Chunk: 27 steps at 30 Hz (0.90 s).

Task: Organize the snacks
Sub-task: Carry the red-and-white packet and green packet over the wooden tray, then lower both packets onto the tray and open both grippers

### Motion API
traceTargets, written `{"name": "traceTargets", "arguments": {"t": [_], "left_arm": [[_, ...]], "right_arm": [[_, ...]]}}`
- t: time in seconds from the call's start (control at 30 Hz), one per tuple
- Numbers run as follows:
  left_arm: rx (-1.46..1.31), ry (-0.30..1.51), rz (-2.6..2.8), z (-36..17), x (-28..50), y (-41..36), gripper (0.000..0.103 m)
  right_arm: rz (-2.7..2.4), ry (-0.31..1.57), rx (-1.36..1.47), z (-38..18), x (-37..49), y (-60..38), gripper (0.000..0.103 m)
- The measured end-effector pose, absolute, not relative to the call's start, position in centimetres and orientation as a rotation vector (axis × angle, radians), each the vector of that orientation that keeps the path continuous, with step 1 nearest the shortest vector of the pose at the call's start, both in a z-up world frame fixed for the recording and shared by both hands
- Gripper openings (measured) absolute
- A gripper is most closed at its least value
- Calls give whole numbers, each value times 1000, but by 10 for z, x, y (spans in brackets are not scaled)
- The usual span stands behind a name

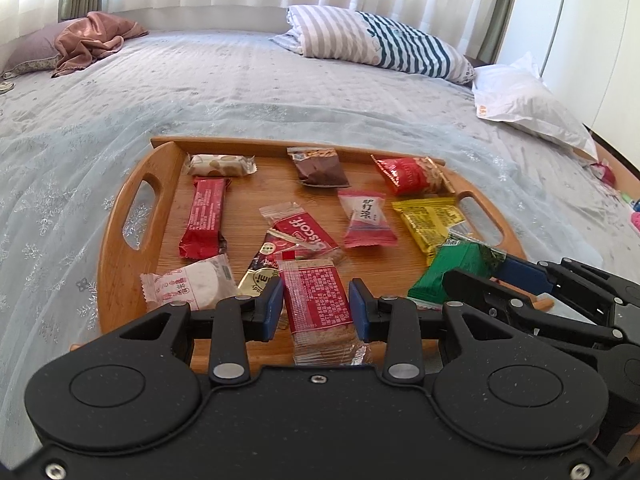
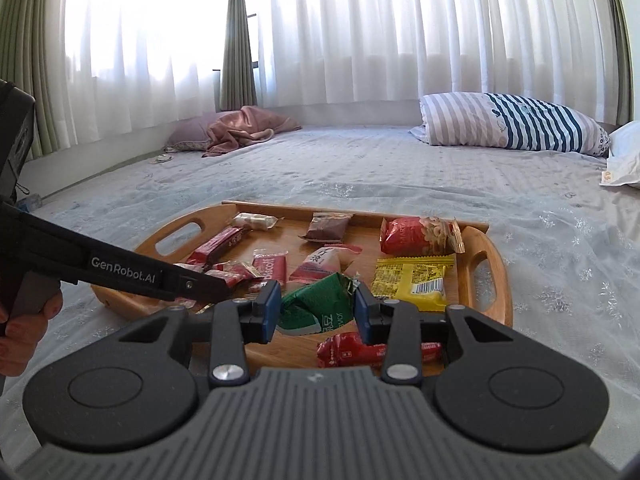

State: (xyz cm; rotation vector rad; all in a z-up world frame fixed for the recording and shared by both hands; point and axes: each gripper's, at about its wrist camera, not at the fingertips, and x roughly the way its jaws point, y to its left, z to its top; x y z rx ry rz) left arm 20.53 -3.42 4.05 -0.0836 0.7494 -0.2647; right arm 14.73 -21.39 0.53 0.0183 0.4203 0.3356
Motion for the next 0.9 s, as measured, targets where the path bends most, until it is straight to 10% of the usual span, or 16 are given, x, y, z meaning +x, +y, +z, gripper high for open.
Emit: {"name": "traceTargets", "arguments": {"t": [0.9], "left_arm": [[-74, 742, -225, 25, 227, -32, 34]], "right_arm": [[343, 481, 13, -9, 177, -200, 44]]}}
